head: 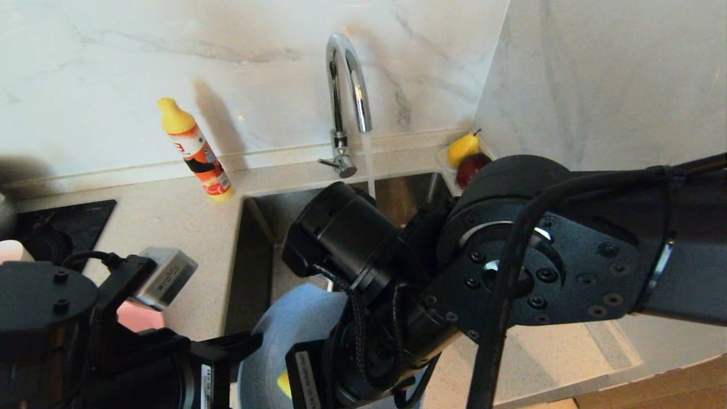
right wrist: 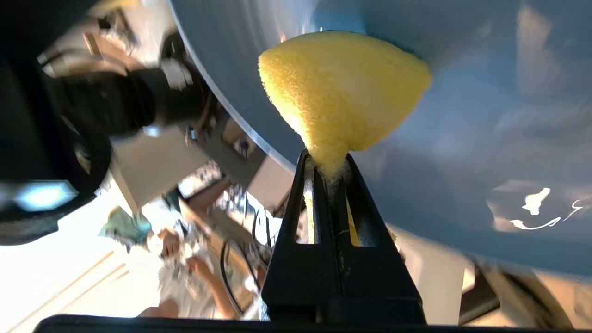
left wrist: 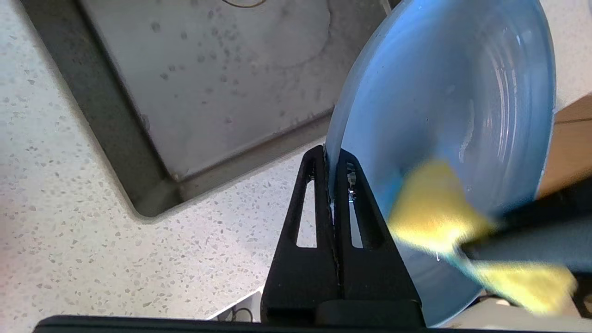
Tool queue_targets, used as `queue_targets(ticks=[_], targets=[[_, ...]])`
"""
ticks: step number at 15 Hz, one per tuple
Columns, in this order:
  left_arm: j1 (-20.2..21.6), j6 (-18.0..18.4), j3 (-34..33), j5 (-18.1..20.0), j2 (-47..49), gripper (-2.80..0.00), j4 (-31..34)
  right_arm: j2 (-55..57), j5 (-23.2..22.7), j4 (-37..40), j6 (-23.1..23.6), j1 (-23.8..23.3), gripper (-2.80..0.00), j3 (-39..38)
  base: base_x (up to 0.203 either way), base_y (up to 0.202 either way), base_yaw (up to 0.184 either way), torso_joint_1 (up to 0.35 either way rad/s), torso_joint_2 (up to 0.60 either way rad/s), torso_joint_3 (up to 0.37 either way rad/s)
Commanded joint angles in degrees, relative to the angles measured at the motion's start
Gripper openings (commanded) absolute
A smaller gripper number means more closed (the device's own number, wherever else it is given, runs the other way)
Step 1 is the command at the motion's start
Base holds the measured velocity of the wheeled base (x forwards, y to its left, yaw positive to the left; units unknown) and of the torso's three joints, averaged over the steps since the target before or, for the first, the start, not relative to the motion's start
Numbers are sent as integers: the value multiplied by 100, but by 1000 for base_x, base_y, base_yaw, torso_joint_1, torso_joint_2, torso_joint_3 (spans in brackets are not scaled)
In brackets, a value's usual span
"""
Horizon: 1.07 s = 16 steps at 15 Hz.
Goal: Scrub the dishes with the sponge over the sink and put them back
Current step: Wipe the plate
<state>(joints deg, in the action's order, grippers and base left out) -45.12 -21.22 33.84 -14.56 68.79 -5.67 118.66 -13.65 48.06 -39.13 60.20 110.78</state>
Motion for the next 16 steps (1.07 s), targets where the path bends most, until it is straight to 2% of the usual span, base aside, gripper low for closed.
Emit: queue_targets(ticks=[1,7,16], targets=[[3,-13,20,-12,29,-280,-4,-1,-105,157,-24,62,-280,-5,0,0,0,0,0,0],[47,-13,132,-21,38,-280,-4,-92,-129,708,-16,13,-280,-88,0,0,0,0,0,0],[135,-5,250,-30,20,-280,4,-556,-129,928,-7,-445,-280,-461,0,0,0,0,0,0]])
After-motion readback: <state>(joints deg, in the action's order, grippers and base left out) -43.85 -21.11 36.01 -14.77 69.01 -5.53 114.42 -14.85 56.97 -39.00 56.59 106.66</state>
